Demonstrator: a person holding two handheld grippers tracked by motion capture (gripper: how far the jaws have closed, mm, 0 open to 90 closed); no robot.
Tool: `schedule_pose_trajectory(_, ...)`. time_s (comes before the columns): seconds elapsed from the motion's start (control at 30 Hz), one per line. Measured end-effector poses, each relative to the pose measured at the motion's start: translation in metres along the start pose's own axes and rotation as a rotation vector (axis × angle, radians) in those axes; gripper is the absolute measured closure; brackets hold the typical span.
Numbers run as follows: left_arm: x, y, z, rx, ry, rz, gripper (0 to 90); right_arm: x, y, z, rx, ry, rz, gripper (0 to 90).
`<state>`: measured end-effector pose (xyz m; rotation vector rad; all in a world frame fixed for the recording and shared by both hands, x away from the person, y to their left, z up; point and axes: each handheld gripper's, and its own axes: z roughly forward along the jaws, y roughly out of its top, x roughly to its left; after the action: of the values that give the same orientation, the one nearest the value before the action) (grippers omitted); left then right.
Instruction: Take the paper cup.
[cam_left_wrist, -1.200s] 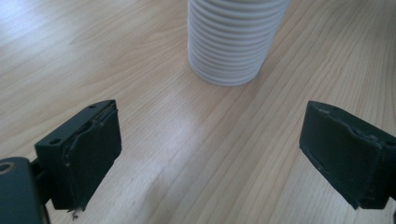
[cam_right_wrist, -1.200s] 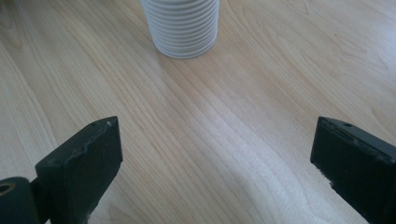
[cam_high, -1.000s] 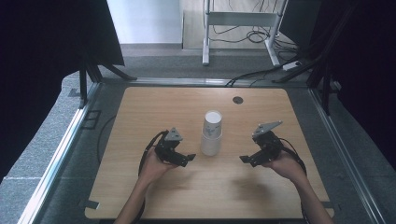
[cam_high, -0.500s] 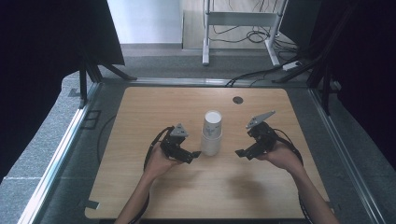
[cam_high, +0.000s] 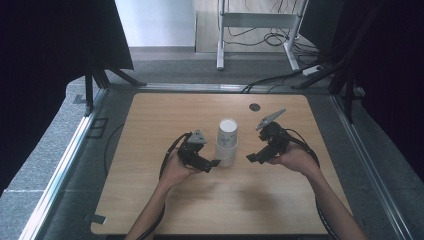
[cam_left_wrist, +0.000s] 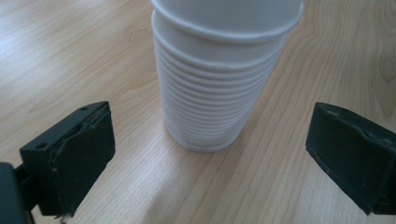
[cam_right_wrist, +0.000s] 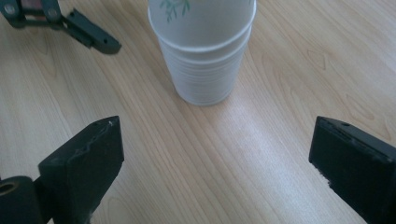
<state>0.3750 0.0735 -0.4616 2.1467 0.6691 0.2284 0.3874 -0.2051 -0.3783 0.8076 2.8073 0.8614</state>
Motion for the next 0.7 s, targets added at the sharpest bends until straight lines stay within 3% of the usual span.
schedule_pose_trajectory(0.4, -0.003, 0.01, 0.011, -0.006, 0.012, 0.024, 5.3, 0.001, 0.032, 0.0, 0.04, 0.005, -0.035, 8.3)
schedule_pose_trajectory(0.7, -0.002, 0.016, 0.013, -0.037, 0.006, 0.013, 7.5, 0.004, 0.052, 0.0, 0.068, 0.007, -0.05, 11.8)
